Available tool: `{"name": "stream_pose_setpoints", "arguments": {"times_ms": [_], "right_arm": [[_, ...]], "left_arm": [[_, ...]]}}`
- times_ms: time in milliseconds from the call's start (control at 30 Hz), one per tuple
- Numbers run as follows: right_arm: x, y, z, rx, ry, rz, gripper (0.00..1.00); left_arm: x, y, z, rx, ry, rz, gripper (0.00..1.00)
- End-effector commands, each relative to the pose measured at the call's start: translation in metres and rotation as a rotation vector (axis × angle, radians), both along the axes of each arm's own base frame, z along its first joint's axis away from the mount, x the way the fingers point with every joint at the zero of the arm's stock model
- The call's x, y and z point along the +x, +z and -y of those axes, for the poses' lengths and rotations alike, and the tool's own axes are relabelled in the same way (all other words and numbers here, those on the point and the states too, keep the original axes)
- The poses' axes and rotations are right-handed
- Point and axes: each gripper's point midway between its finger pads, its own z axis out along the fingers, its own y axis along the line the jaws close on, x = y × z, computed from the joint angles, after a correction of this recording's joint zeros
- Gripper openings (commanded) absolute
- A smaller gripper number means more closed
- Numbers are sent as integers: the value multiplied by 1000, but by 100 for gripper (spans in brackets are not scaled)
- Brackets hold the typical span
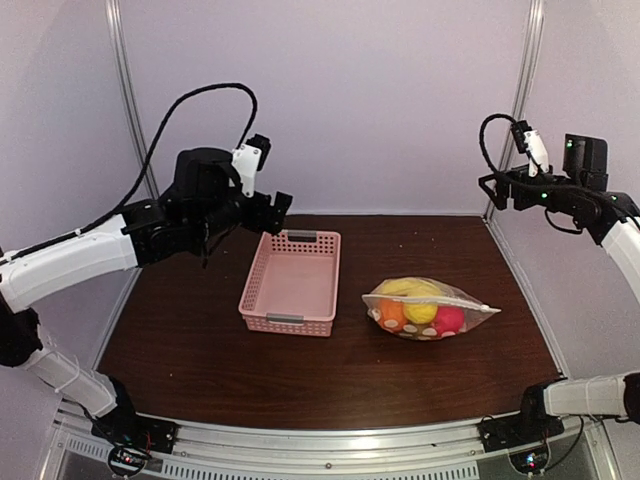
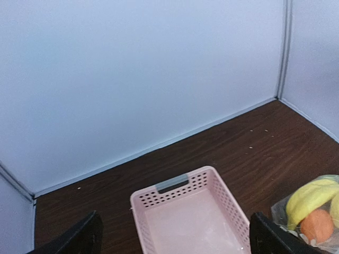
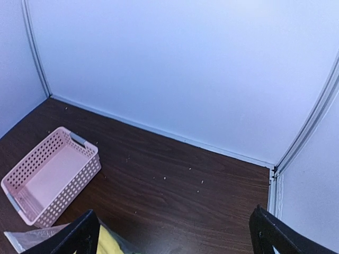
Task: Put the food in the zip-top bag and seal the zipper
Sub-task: Reset both arms
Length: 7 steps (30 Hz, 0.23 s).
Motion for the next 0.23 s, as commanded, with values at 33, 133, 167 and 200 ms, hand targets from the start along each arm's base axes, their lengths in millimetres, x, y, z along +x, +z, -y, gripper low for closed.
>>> {"name": "stream_pose_setpoints", "arguments": {"times_ms": [33,133,167,200], "right_arm": [[11,31,28,96,-190,111,100],[11,21,31,109,-212,103,99],[11,17,33,108,-223,104,100],[11,15,35,106,-235,108,100]], "left_arm": [[5,19,-98,43,258,53,98],[-1,22,-114,20,278,103,98],[-2,19,-117,20,281,109,98],[-3,17,-119,22,282,113,98]]}}
